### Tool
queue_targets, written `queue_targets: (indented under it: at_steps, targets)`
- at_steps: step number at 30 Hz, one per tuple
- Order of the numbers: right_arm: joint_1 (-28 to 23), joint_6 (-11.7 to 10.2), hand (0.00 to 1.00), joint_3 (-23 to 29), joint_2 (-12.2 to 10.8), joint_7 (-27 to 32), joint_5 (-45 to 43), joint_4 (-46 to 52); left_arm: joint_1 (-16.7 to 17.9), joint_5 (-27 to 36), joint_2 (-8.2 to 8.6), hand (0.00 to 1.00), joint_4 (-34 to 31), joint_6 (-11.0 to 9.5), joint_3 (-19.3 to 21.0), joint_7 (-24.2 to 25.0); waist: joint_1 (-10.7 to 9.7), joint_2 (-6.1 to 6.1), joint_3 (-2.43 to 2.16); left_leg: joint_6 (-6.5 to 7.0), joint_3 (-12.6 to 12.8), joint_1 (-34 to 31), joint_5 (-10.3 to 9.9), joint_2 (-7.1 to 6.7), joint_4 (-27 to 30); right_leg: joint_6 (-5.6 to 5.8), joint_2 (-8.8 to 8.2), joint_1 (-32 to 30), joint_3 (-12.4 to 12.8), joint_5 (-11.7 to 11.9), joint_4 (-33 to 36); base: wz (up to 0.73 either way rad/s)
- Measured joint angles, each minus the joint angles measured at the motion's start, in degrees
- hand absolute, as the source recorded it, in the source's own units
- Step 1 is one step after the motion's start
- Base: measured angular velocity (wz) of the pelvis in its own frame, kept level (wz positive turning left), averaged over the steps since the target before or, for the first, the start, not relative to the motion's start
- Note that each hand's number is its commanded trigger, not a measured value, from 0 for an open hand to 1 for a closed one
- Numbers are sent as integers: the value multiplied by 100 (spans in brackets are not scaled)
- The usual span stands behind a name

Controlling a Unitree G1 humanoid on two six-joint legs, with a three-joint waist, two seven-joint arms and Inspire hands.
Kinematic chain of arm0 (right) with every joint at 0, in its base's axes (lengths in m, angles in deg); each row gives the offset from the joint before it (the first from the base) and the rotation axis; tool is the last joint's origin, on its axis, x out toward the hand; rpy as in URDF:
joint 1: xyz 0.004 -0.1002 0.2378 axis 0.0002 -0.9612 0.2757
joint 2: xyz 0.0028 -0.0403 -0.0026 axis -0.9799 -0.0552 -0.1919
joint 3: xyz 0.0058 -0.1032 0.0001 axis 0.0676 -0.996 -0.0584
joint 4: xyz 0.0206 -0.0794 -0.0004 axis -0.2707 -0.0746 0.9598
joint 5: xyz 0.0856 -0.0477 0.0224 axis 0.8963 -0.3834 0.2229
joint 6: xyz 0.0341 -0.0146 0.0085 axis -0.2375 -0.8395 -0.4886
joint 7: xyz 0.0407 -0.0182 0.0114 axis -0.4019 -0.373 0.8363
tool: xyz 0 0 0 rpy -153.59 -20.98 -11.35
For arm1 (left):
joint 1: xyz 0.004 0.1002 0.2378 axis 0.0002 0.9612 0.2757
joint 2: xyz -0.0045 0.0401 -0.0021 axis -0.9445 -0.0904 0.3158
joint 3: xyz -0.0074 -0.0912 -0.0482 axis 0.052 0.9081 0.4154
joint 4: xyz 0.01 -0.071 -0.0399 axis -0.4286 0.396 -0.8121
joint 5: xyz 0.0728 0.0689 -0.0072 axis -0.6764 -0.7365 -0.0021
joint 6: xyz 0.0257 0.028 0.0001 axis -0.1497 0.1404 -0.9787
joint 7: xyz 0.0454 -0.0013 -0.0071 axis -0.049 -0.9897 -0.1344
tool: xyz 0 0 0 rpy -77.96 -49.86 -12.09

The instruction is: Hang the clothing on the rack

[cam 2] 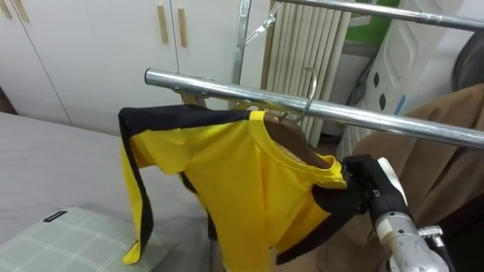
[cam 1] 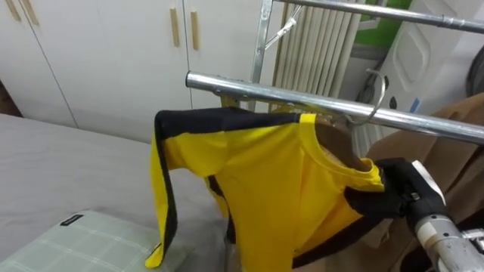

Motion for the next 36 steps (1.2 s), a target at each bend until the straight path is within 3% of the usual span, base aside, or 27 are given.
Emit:
queue_targets:
  at_steps: [17, 26, 30, 36]
  targets:
    - [245, 1, 100, 1, 21, -156, 416, -1522, 59, -101, 1, 0, -133, 55, 66, 172, -37, 59, -32, 0, -34, 3, 0, 3, 1, -19, -22, 60, -67, 16, -84, 1]
    - [431, 24, 100, 48, 60, -792, 420, -2719, 60, -115, 0, 0, -209, 73, 152, 193, -178, 66, -39, -22, -185, 2, 15, -13, 1, -20, -34, 87, -187, 15, -76, 6]
    - [607, 11, 100, 277, 94, -1154, 391, -3244, 83, -114, -1, 0, -334, 71, 295, 243, -192, 2, -38, -38, -230, 1, 28, -20, 1, -23, -36, 97, -197, 12, -73, 4]
    - [643, 5, 100, 356, 210, -1450, 380, -3521, 83, -108, -13, 0, -393, 61, 399, 255, -178, -102, -73, -39, -263, 2, 30, -23, 4, -26, -38, 111, -229, 14, -83, 1]
